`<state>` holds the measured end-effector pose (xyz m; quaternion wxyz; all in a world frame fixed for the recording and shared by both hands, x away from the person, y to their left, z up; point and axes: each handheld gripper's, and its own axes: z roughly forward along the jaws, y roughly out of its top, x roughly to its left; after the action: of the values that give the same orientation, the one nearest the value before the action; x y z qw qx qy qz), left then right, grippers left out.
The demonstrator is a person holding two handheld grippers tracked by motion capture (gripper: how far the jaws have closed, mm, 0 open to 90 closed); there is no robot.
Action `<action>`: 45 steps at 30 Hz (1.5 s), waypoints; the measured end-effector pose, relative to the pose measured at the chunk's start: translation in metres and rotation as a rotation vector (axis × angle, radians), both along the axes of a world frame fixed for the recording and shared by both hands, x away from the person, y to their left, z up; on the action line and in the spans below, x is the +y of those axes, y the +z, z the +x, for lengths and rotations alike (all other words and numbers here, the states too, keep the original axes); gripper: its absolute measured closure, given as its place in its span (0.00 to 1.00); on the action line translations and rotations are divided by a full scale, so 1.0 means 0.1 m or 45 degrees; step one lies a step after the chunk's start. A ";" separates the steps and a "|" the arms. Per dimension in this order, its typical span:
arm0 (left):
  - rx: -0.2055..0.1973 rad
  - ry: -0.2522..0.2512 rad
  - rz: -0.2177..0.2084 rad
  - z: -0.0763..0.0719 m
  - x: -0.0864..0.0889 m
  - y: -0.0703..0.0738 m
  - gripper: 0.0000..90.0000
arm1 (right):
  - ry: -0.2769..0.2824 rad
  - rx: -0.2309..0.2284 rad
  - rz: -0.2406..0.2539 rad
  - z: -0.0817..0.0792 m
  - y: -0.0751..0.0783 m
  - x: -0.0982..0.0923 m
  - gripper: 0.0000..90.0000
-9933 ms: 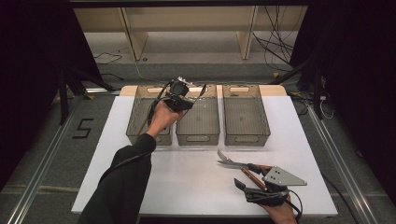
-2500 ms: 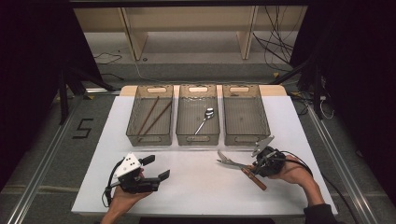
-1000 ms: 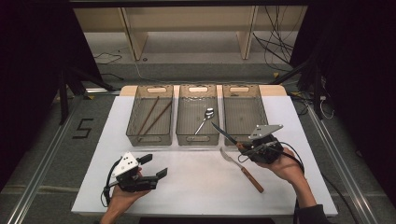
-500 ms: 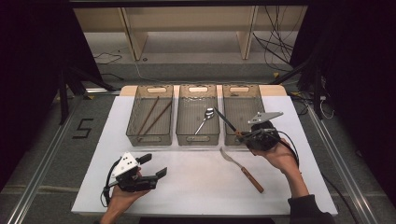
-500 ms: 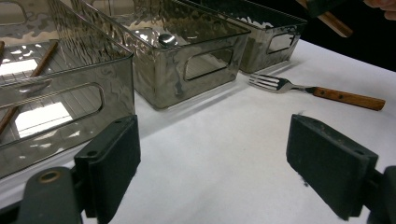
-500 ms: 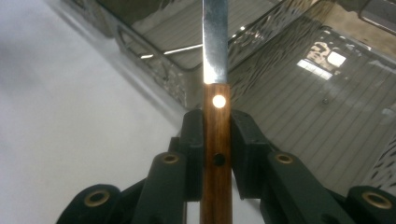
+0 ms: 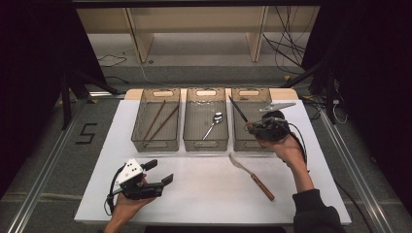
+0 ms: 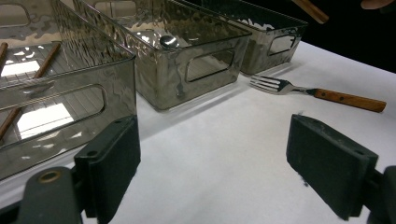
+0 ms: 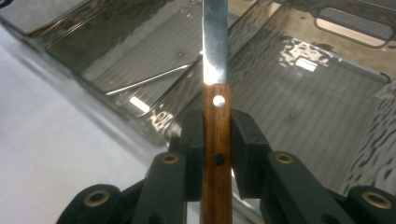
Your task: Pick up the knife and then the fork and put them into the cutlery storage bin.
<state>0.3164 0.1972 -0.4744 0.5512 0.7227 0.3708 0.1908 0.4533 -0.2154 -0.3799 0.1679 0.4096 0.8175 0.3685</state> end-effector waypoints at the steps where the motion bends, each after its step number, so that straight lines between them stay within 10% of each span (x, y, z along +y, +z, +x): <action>1: 0.000 0.000 0.002 0.00 0.00 0.00 0.19 | -0.015 0.001 0.006 0.02 0.00 0.00 0.85; 45: -0.009 -0.001 -0.001 -0.01 0.01 0.00 0.19 | -0.305 0.143 0.013 0.64 -0.19 0.06 0.85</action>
<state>0.3157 0.1980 -0.4740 0.5529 0.7219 0.3688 0.1930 0.5175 -0.2099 -0.3990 0.1628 0.5251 0.7689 0.3265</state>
